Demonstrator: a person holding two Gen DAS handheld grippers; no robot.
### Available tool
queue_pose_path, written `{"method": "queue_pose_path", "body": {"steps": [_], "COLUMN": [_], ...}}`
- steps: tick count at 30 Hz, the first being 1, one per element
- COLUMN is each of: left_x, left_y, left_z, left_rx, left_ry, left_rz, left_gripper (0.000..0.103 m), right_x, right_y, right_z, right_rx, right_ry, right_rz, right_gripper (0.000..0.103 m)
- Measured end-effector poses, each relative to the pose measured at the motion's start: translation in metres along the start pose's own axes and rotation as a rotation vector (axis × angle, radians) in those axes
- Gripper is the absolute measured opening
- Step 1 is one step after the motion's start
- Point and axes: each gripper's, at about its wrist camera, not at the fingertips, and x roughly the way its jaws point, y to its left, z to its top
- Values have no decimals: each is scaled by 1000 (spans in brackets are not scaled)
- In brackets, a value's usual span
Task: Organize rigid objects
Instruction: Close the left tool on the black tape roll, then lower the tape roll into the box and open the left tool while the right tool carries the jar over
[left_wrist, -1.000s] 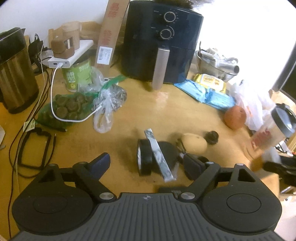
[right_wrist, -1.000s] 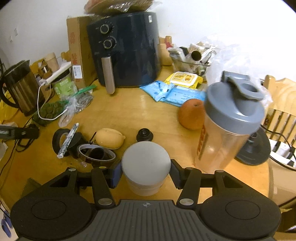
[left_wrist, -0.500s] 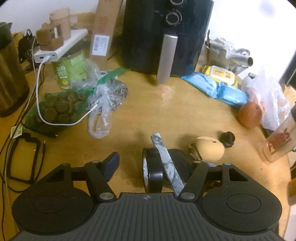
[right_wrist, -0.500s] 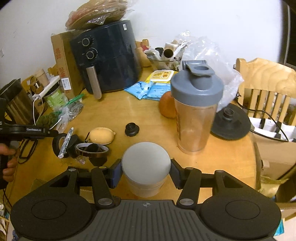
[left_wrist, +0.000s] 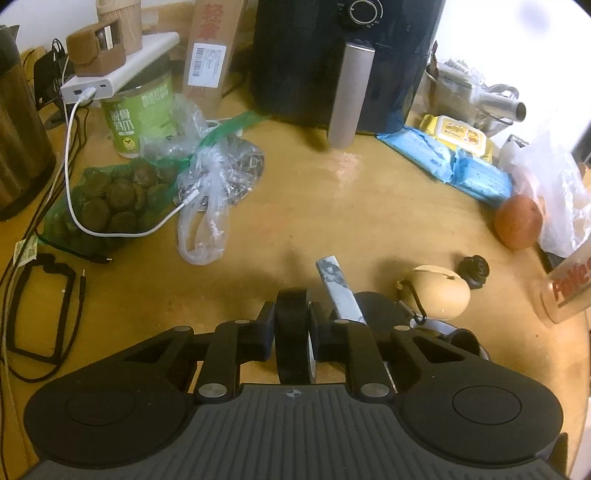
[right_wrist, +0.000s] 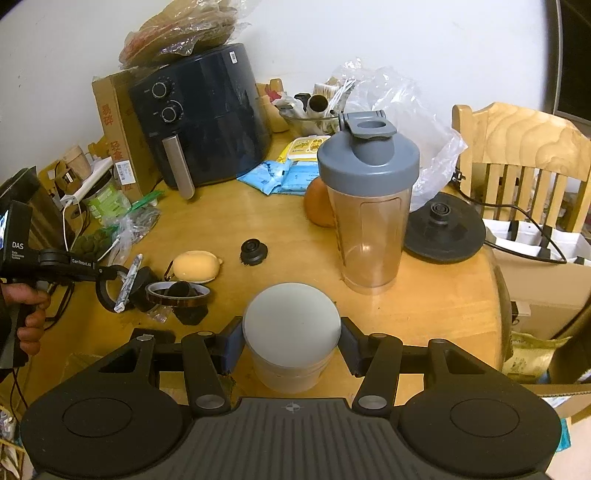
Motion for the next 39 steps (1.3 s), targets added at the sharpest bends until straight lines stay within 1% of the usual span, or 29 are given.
{"method": "queue_pose_path", "body": {"steps": [3, 9, 14, 22, 28, 33, 39], "left_x": [-5, -23, -41, -77, -104, -120, -127], "left_y": [1, 6, 11, 11, 7, 2, -3], "left_z": [0, -1, -3, -10, -20, -33, -57], "left_rx": [8, -5, -21, -35, -39, -54, -71], "left_ry": [0, -25, -40, -76, -95, -90, -54], "left_rz": [6, 2, -29, -97, -168, -227, -284], "left_gripper": [18, 18, 18, 17, 17, 17, 17], "right_x": [1, 1, 2, -2, -6, -10, -14], "right_y": [1, 8, 15, 30, 44, 56, 69], "right_z": [-1, -1, 1, 2, 1, -1, -11], "right_rx": [-1, -19, -24, -46, -71, -82, -100], "right_ry": [8, 10, 13, 6, -1, 1, 18], "right_rz": [3, 14, 33, 72, 109, 142, 170], "right_gripper": [57, 57, 57, 57, 57, 57, 57]}}
